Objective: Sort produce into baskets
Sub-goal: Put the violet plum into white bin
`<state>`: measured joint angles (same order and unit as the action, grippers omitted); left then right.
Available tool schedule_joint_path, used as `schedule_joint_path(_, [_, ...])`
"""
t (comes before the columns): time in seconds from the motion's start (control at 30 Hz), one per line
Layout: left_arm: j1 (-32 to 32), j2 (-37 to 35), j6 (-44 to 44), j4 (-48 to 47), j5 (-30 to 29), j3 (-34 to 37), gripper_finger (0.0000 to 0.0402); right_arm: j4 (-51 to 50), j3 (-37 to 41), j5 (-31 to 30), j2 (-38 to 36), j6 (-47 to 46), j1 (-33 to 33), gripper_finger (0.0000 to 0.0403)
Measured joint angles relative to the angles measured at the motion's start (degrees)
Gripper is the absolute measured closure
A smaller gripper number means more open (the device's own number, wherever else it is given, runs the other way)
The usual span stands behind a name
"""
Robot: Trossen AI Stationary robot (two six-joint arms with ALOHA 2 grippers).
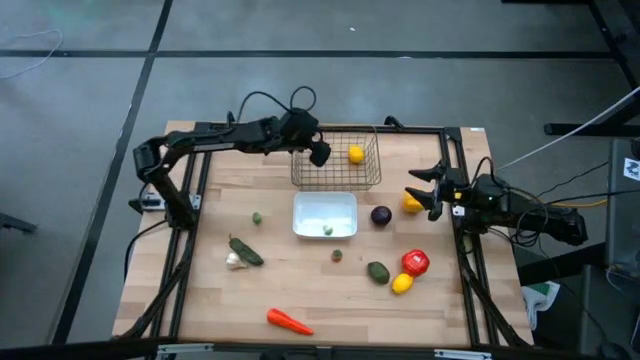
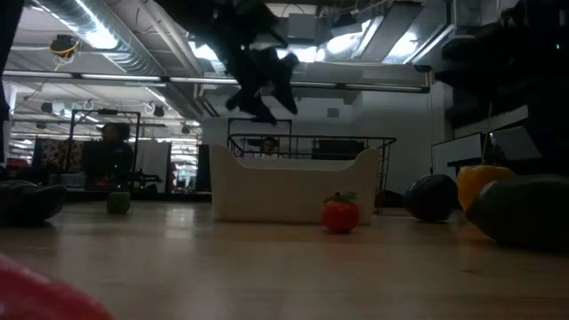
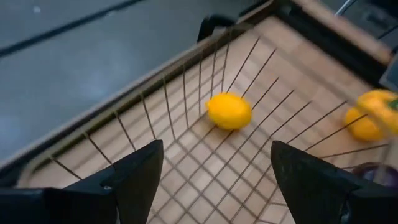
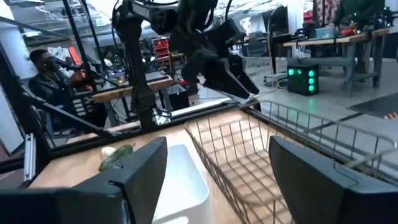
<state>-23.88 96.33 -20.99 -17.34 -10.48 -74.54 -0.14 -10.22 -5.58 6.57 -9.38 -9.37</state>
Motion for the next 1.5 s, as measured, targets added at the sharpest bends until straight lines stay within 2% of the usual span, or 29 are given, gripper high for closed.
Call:
schedule_joint_path(0.13, [0.2, -4.3, 0.3, -1.4, 0.0, 0.0, 0.0108, -3.0, -5.1, 0.1, 5.7, 2.9, 0.0, 0.0123])
schedule_joint_path(0.43, [2.7, -14.1, 7.9, -10.7, -0.1, 0.0, 0.0108, -19.7, -20.9, 2.1, 22.4, 8.4, 0.0, 0.0123])
schedule_joint_path(0.67, [7.0, -21.2, 9.1, -10.4, -0.1, 6.5, 0.0108, -30.2, -31.2, 5.7, 34.7, 9.8, 0.0, 0.0123])
schedule_joint_path(0.77, [8.7, -24.2, 8.6, -10.1, -0.1, 10.8, 0.0108, -34.1, -33.7, 6.8, 39.3, 10.7, 0.0, 0.0123])
schedule_joint_path(0.9, [10.9, -26.6, 4.6, -8.9, -0.1, 16.3, 0.0108, -36.5, -35.5, 10.7, 44.8, 17.6, 0.0, 0.0123])
schedule_joint_path(1.03, [12.9, -27.6, 1.8, -5.8, -0.1, 20.6, 0.0108, -36.5, -36.1, 16.7, 50.4, 23.2, 0.0, 0.0123])
schedule_joint_path(1.17, [15.1, -27.7, 1.5, -2.4, -0.2, 23.0, 0.0108, -38.6, -36.6, 18.6, 55.4, 28.7, 0.7, 0.0123])
schedule_joint_path(1.3, [16.6, -27.7, 1.2, 0.4, -0.2, 24.3, 0.0108, -40.5, -36.9, 15.3, 59.3, 35.5, 3.9, 0.0123])
schedule_joint_path(1.5, [18.1, -27.7, -0.7, 0.4, -0.3, 24.3, 0.0108, -40.8, -37.0, 3.3, 64.6, 41.0, 9.9, 0.0123])
